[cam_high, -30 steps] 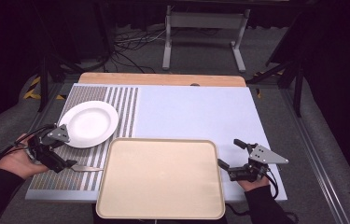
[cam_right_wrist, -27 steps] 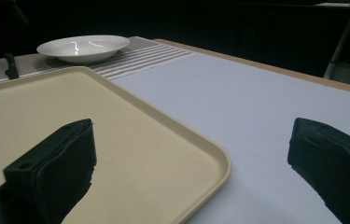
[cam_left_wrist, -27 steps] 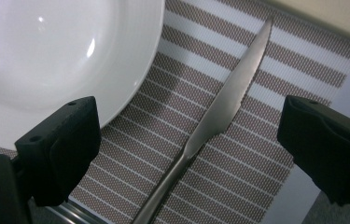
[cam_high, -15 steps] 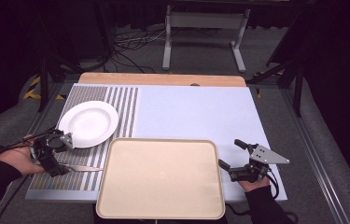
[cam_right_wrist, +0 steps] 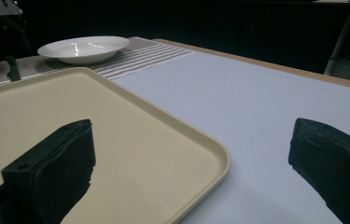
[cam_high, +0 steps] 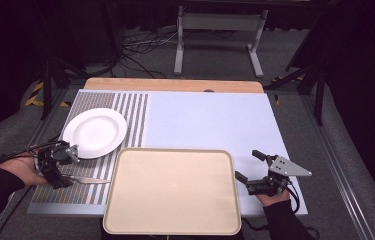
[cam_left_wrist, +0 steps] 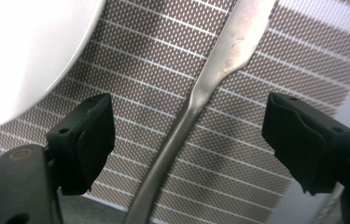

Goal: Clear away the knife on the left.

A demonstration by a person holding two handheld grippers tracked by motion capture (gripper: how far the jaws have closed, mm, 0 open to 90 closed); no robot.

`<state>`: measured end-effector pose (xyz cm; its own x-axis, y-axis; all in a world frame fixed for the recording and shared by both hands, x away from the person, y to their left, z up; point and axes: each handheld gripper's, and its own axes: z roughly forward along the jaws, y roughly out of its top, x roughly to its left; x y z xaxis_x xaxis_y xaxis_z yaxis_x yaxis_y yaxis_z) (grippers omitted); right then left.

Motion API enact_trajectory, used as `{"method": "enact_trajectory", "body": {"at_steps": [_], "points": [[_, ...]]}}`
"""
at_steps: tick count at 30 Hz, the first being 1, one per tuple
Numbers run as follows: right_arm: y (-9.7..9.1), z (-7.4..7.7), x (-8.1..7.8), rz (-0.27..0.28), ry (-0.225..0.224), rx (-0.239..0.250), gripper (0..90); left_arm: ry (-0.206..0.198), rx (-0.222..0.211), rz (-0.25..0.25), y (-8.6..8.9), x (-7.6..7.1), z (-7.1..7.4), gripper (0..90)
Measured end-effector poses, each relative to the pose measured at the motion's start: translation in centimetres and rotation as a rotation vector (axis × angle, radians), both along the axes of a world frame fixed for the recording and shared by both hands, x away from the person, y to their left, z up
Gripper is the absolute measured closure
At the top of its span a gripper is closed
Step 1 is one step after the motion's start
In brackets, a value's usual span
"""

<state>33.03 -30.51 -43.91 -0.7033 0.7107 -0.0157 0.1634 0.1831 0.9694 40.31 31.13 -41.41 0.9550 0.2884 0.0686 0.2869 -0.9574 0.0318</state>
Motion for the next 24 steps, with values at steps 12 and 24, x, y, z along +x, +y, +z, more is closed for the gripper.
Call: {"method": "enact_trajectory", "body": {"at_steps": [12, 24], "points": [[-0.38, -0.08, -0.34, -0.001, 0.016, 0.023, 1.3, 0.045, 0.024, -0.037, 0.46, 0.72, -1.02, 52.7], [-0.81, -0.13, -0.65, -0.004, 0.026, 0.05, 2.0, 0.066, 0.116, -0.154, -0.45, 0.71, -0.96, 73.4]]}}
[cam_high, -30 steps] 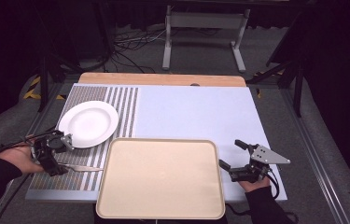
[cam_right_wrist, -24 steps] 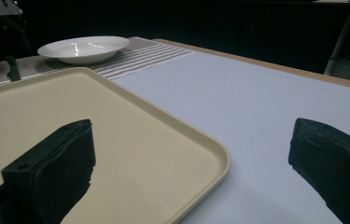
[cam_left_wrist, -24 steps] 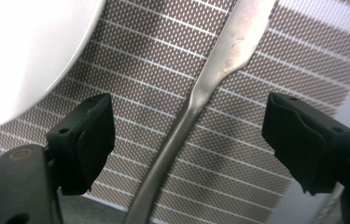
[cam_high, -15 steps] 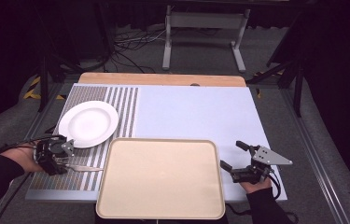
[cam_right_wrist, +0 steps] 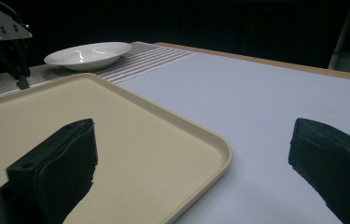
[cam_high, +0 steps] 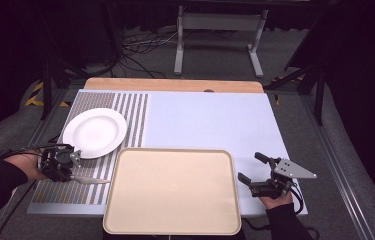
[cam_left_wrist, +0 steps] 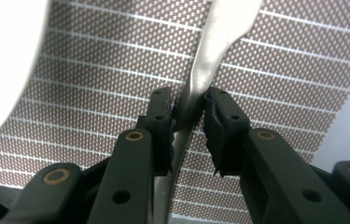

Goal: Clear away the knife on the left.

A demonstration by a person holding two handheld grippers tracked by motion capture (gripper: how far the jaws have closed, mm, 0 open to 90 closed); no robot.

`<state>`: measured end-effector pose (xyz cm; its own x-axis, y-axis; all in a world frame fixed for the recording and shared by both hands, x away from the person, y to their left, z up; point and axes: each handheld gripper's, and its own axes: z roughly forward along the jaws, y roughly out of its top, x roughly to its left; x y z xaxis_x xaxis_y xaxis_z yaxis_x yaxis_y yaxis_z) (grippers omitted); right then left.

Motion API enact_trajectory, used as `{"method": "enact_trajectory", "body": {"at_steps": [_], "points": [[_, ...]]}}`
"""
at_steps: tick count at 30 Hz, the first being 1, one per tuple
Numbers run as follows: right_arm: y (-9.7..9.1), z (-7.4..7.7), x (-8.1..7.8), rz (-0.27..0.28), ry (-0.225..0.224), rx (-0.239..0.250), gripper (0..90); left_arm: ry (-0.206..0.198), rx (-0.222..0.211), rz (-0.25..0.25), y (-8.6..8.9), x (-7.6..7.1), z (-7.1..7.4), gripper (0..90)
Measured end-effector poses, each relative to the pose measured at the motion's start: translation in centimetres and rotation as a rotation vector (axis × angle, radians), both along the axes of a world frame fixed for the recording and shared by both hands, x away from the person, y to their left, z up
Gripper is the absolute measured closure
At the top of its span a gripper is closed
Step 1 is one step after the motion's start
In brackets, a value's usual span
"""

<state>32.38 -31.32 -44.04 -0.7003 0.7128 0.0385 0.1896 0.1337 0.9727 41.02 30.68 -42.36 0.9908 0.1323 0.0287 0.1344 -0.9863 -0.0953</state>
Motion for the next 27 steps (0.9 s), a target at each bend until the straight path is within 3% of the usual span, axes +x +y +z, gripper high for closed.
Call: {"method": "enact_trajectory", "body": {"at_steps": [3, 7, 9, 13, 23, 26, 27], "points": [[-0.02, -0.03, 0.03, -0.001, 0.003, 0.002, 2.0, 0.001, 0.034, -0.037, -0.32, -0.15, 0.1, 75.4], [0.0, -0.01, 0.01, 0.001, 0.0, 0.001, 2.0, 0.003, 0.014, -0.081, -0.34, -0.26, -0.09, 77.8], [-0.01, -0.01, 0.0, 0.002, 0.001, 0.004, 2.0, -0.005, 0.039, -0.105, -0.59, -0.4, -0.04, 79.7], [-0.02, -0.02, 0.02, 0.0, 0.002, 0.001, 2.0, -0.028, 0.034, -0.112, -0.65, -0.73, -0.17, 80.2], [0.0, -0.03, 0.06, 0.003, -0.002, 0.0, 2.1, -0.025, 0.037, -0.107, -0.63, -0.83, -0.09, 80.4], [-0.02, -0.04, 0.05, 0.001, 0.001, 0.001, 2.0, -0.046, 0.053, -0.119, -0.77, -1.05, -0.08, 80.4], [-0.02, -0.06, 0.09, 0.002, 0.001, -0.001, 2.0, -0.045, 0.038, -0.116, -0.67, -1.07, -0.15, 80.4]]}}
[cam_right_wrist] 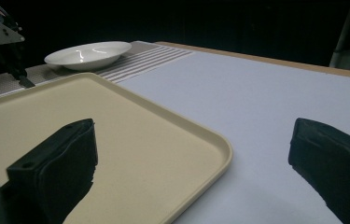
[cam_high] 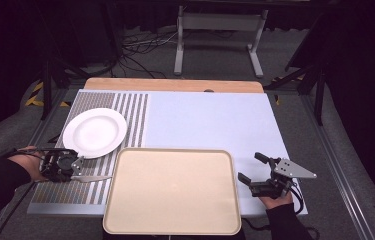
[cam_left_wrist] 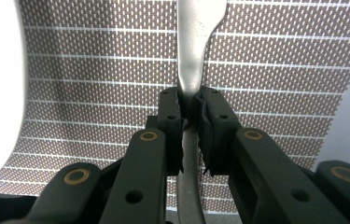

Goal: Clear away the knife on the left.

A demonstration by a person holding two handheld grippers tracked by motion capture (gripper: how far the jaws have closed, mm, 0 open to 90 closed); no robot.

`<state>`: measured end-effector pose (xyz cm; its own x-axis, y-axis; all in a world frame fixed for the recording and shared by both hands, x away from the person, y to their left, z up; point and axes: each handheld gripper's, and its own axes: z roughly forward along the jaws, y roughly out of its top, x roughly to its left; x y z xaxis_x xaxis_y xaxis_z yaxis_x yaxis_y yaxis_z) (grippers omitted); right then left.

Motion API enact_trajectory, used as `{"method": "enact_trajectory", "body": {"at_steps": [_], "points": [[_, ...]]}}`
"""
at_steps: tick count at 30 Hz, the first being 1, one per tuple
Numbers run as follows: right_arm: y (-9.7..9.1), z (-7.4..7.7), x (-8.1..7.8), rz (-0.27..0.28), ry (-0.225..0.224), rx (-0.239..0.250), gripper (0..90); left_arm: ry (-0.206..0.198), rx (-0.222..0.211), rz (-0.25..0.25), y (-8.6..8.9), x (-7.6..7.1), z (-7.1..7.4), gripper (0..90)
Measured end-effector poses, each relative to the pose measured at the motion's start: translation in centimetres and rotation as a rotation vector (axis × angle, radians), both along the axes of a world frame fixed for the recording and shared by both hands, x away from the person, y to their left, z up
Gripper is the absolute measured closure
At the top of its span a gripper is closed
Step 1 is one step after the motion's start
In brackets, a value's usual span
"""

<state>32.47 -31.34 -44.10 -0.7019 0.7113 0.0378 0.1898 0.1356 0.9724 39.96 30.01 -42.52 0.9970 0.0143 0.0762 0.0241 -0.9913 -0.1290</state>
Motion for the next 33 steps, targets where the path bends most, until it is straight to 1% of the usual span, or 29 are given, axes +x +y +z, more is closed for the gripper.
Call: {"method": "enact_trajectory", "body": {"at_steps": [1, 2, 3, 4, 5, 6, 7, 9, 10, 11, 12, 13, 14, 16, 17, 18, 19, 20, 21, 22, 25, 27, 28, 29, 30, 31, 32, 33], "points": [[0.0, 0.0, 0.0, 0.001, 0.001, -0.002, 2.0, 0.01, 0.006, -0.009, 0.0, 0.1, 0.1, 80.4], [0.0, 0.0, 0.0, 0.001, -0.001, -0.004, 2.0, 0.013, 0.009, 0.008, 0.1, 0.0, 0.1, 80.4], [0.0, 0.0, 0.0, 0.001, -0.002, -0.002, 2.1, 0.024, 0.015, 0.003, 0.2, 0.1, 0.1, 80.4], [0.0, 0.0, 0.0, 0.001, -0.002, -0.001, 2.0, 0.015, 0.009, 0.016, 0.4, -0.1, 0.2, 80.4], [0.0, 0.0, 0.0, 0.0, -0.002, 0.0, 2.0, 0.017, 0.012, 0.022, 0.5, -0.1, 0.4, 80.4], [0.0, 0.0, 0.0, 0.001, -0.001, 0.001, 2.0, 0.013, 0.016, 0.017, 0.6, -0.1, 0.6, 80.3], [0.0, 0.0, 0.0, 0.002, -0.001, -0.001, 2.0, 0.004, 0.002, 0.035, 0.7, -0.2, 0.8, 80.3], [0.0, 0.0, 0.0, 0.004, 0.004, 0.0, 2.1, -0.001, 0.006, 0.035, 0.7, -0.1, 1.6, 80.3], [0.0, 0.0, 0.0, 0.004, 0.004, -0.002, 2.1, -0.002, -0.009, 0.056, 0.7, -0.2, 1.7, 80.3], [0.1, 0.0, 0.0, 0.002, 0.004, -0.002, 2.0, -0.014, -0.005, 0.053, 0.6, -0.2, 1.9, 80.3], [0.0, 0.0, 0.0, 0.002, 0.003, -0.001, 2.1, -0.015, -0.011, 0.065, 0.5, -0.2, 2.1, 80.3], [0.0, 0.0, 0.0, 0.002, 0.003, -0.001, 2.1, -0.015, -0.011, 0.065, 0.5, -0.2, 2.1, 80.3], [0.0, 0.0, 0.0, 0.002, 0.003, -0.001, 2.1, -0.021, -0.011, 0.081, 0.2, -0.3, 2.3, 80.3], [0.0, 0.0, 0.0, 0.005, 0.008, -0.007, 2.1, -0.025, -0.027, 0.096, -0.2, -0.3, 2.7, 80.3], [0.0, 0.0, 0.0, 0.005, 0.008, -0.007, 2.1, -0.025, -0.027, 0.096, -0.2, -0.3, 2.7, 80.3], [0.1, 0.0, 0.0, 0.005, 0.009, -0.003, 2.1, -0.028, -0.024, 0.111, -0.3, -0.3, 3.0, 80.3], [0.0, 0.0, 0.0, 0.005, 0.01, -0.003, 2.1, -0.021, -0.045, 0.146, -0.5, -0.2, 3.4, 80.2], [0.0, 0.0, 0.0, 0.005, 0.01, -0.003, 2.1, -0.021, -0.045, 0.146, -0.5, -0.2, 3.4, 80.2], [0.0, 0.0, 0.0, 0.005, 0.01, -0.005, 2.1, -0.014, -0.056, 0.204, -0.7, 0.0, 3.7, 80.2], [0.0, 0.0, 0.0, 0.006, 0.009, -0.005, 2.1, -0.013, -0.07, 0.234, -0.8, 0.1, 3.9, 80.3], [0.0, -0.1, 0.1, 0.006, 0.011, -0.004, 2.1, -0.011, -0.098, 0.282, -1.3, 0.1, 4.7, 80.2], [0.0, -0.1, 0.1, 0.006, 0.01, -0.004, 2.1, -0.007, -0.113, 0.294, -1.6, 0.2, 4.9, 80.2], [0.0, -0.1, 0.1, 0.005, 0.012, -0.004, 2.1, -0.007, -0.124, 0.308, -1.8, 0.2, 5.0, 80.2], [0.0, -0.1, 0.1, 0.006, 0.01, -0.005, 2.1, -0.007, -0.124, 0.308, -1.8, 0.2, 5.0, 80.3], [0.0, -0.1, 0.1, 0.006, 0.01, -0.005, 2.1, 0.001, -0.13, 0.319, -2.0, 0.2, 5.1, 80.3], [0.0, -0.1, 0.1, 0.006, 0.011, -0.006, 2.1, 0.001, -0.146, 0.319, -2.4, 0.1, 5.1, 80.2], [0.1, -0.1, 0.1, 0.006, 0.015, -0.006, 2.1, 0.001, -0.146, 0.319, -2.4, 0.1, 5.1, 80.2], [0.1, -0.1, 0.1, 0.005, 0.016, -0.006, 2.1, 0.017, -0.159, 0.333, -2.9, 0.1, 5.3, 80.3]]}}
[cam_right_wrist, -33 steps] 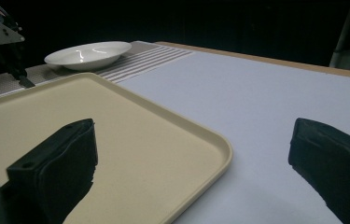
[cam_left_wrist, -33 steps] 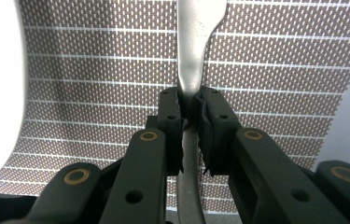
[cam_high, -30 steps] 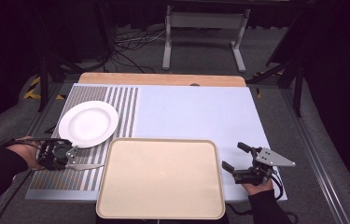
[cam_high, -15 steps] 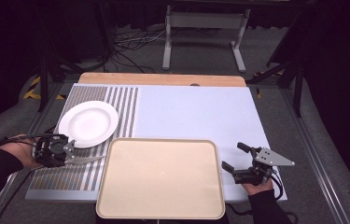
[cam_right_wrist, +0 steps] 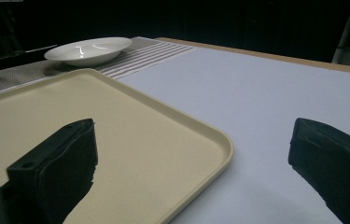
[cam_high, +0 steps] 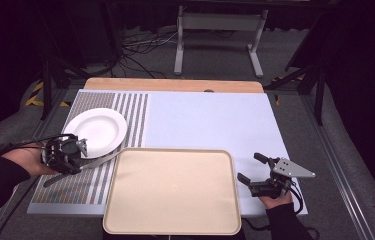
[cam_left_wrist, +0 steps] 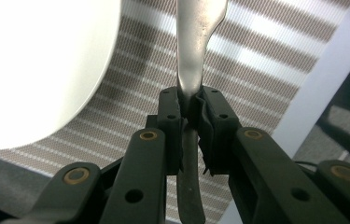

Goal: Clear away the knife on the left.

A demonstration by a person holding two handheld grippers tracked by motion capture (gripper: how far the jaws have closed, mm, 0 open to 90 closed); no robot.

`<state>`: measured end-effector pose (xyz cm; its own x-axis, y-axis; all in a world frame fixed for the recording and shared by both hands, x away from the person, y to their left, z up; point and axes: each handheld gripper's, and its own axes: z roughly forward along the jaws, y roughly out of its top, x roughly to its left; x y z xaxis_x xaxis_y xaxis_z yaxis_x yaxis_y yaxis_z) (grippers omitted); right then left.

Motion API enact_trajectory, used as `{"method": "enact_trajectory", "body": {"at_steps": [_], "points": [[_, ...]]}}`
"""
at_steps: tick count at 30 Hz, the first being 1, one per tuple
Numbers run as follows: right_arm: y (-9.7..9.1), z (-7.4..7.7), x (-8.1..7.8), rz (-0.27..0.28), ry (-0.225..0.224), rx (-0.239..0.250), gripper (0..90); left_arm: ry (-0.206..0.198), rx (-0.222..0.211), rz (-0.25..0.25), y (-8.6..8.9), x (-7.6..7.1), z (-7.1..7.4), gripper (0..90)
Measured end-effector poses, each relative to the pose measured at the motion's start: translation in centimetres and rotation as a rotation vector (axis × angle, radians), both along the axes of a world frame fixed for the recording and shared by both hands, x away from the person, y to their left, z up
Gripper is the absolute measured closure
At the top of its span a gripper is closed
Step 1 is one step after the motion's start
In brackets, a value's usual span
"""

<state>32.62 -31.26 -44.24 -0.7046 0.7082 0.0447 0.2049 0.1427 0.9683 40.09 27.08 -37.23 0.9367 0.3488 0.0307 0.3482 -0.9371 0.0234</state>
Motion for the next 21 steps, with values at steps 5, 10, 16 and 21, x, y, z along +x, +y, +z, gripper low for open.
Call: {"method": "enact_trajectory", "body": {"at_steps": [5, 10, 16, 21], "points": [[-0.1, 0.0, 0.0, 0.001, -0.003, 0.001, 2.1, 0.021, -0.037, 0.034, -1.1, 0.0, 0.8, 80.2], [0.0, -0.1, 0.1, 0.001, 0.007, 0.003, 2.1, 0.062, -0.012, 0.053, -2.7, -0.1, 0.5, 80.2], [-0.1, -0.1, 0.1, 0.004, 0.009, 0.001, 2.1, 0.087, -0.006, 0.11, -4.9, -0.4, 0.3, 80.2], [0.0, -0.1, 0.1, 0.008, 0.015, 0.003, 2.1, 0.085, -0.008, 0.217, -6.4, -0.3, -0.5, 80.2]]}}
